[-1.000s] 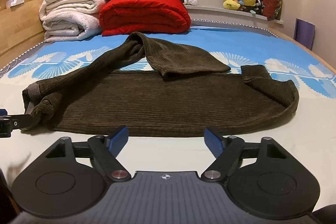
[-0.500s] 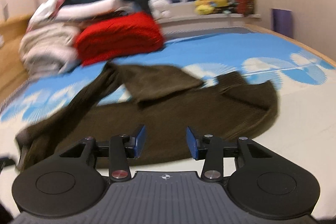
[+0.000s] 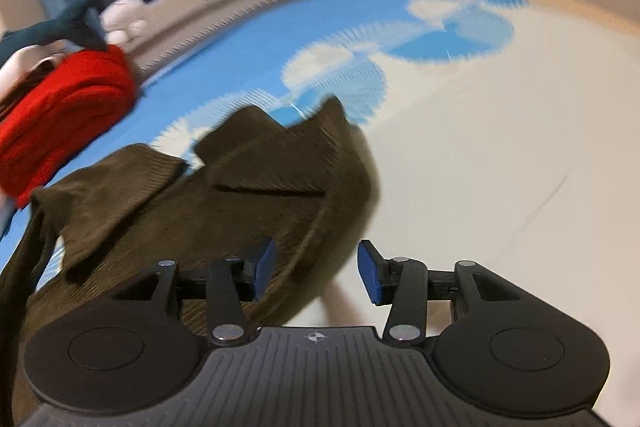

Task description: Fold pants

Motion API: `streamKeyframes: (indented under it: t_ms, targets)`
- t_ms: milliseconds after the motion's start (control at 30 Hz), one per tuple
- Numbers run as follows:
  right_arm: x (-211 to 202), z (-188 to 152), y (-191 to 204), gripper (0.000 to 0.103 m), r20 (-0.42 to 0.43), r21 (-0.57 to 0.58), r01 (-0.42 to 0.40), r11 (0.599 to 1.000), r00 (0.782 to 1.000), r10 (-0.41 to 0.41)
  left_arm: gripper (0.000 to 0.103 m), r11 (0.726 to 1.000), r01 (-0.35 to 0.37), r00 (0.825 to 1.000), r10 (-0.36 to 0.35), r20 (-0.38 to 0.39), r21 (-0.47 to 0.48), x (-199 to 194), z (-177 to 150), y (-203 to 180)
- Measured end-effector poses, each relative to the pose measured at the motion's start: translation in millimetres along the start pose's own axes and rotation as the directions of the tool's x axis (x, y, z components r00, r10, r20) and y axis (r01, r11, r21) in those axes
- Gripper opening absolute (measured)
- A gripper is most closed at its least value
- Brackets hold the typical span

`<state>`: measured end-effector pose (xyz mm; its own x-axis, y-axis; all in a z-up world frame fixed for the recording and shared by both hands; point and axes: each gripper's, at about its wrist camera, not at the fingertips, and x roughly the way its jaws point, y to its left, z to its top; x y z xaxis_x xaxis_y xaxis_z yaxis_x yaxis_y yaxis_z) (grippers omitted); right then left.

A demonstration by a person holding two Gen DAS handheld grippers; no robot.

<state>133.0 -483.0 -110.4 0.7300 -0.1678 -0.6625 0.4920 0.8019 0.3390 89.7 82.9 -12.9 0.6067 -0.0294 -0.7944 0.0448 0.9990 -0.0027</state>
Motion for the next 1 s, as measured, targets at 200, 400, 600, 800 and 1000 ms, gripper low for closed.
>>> streamKeyframes:
  t_ms: [200,400,600,800,1000]
  targets:
    - [47,7,3,0.055,-0.051,-0.067,-0.013,0.998,0.999,0.009,0.039,0.997,0.024,0.995,-0.016,-0.098,0.073,31,0,-18]
    - [58,6,-7,0.012,-0.064,-0.023,-0.046,0.999,0.997,0.044,0.021,0.994,-0.068,0.993,0.075,-0.09,0.083,48,1,-22]
    - [33,8,-18,0.007,0.0,0.027,-0.087,0.996,0.996,0.087,0.007,0.995,-0.097,0.995,0.097,-0.014,-0.013,21,5,-1]
    - [-16,22,-16,0.007,0.061,0.048,-0.096,0.994,0.994,0.093,0.006,0.989,-0.128,0.991,0.13,0.02,-0.08,-20,11,31]
    - [-74,35,-35,0.007,0.041,0.0,0.013,1.0,0.999,-0.013,0.007,0.996,-0.09,0.994,0.09,-0.057,-0.004,-58,-1,60]
